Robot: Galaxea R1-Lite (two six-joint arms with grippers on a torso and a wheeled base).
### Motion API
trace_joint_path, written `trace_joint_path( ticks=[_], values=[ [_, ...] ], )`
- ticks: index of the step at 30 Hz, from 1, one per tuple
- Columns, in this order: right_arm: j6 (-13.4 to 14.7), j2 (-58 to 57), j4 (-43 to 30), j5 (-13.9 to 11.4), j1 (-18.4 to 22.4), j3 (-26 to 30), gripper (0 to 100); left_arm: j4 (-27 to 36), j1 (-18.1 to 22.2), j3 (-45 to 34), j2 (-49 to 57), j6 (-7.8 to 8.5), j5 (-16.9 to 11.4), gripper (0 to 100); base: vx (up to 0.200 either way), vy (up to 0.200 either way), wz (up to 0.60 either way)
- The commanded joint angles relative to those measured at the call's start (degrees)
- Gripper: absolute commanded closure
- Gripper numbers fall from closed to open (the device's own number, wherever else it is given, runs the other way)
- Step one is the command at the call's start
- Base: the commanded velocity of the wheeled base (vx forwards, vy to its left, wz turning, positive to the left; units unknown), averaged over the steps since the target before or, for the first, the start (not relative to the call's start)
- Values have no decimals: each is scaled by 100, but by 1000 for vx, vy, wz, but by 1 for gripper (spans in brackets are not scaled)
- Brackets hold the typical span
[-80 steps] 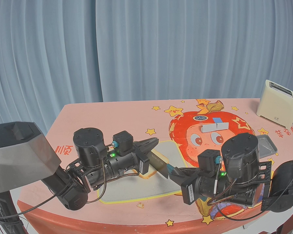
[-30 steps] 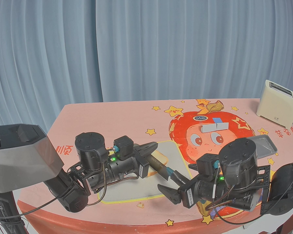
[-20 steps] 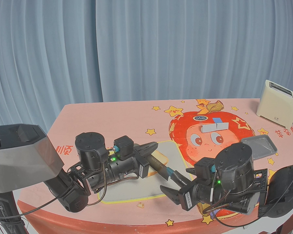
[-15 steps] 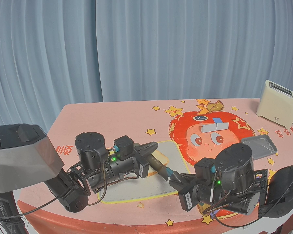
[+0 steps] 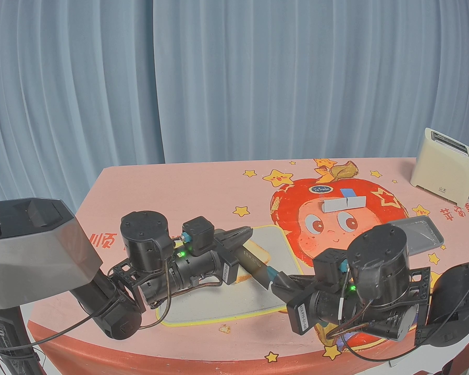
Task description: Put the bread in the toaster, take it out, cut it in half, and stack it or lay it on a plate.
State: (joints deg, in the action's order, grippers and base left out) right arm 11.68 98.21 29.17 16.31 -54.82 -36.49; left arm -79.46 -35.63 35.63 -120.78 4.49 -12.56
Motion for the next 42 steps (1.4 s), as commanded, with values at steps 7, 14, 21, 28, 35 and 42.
trace_joint_path(
  ticks=[7,14,21,28,35,42],
  values=[
    [1,-12,10,4,-20,36,100,-8,56,146,424,-9,-1,100,0,0,0],
    [1,-3,10,4,-37,36,100,-8,232,234,345,-18,-1,100,0,0,0],
    [1,5,-8,4,-55,45,100,1,232,172,11,-9,-1,100,0,0,0],
    [10,-3,18,4,-55,36,100,1,250,181,-270,-18,-1,100,0,0,0],
    [10,-21,27,4,-46,-34,100,1,241,163,-270,-18,-1,100,0,0,0],
    [10,85,18,4,-55,36,100,1,250,190,-191,-18,-1,100,0,0,0]
  ],
)
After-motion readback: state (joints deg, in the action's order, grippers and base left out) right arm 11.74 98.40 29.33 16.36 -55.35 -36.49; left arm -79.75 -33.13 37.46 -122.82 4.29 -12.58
